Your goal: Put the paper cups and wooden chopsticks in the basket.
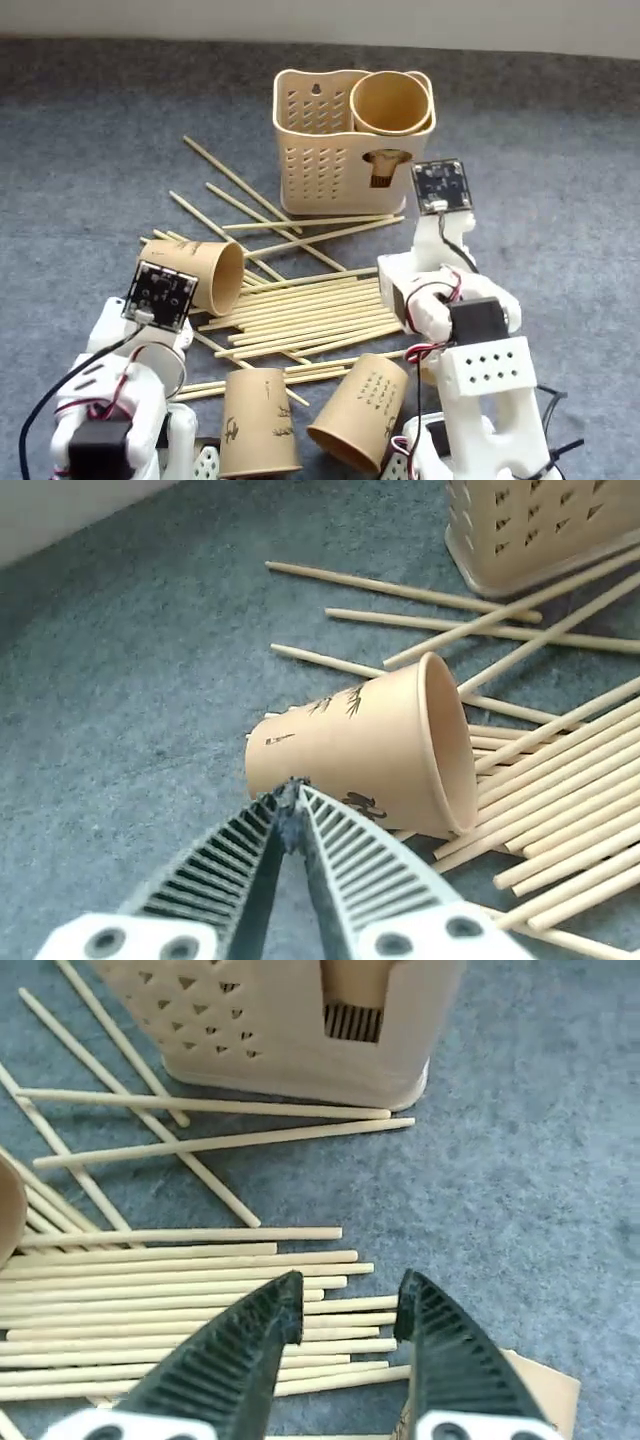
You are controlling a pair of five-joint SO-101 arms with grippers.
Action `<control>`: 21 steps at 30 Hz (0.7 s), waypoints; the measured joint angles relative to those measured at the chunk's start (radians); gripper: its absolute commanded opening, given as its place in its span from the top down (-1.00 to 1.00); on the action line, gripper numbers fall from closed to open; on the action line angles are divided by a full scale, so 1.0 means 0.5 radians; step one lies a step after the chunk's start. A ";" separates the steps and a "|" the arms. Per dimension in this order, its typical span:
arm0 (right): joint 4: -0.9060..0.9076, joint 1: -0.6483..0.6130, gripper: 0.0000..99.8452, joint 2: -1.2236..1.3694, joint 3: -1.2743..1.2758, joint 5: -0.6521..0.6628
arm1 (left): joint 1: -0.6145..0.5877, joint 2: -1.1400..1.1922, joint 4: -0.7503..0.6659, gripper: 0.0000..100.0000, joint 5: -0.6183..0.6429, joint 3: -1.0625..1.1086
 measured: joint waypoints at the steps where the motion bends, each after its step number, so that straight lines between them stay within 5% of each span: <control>1: -0.052 0.021 0.68 -0.012 0.040 -0.043 | 0.000 0.000 0.031 0.90 -0.003 -0.046; 5: -0.212 0.095 0.68 -0.037 0.141 -0.101 | 0.000 0.000 0.144 0.74 -0.117 -0.187; 21: -0.423 0.215 0.68 -0.052 0.279 -0.261 | 0.000 0.086 0.203 0.73 -0.150 -0.448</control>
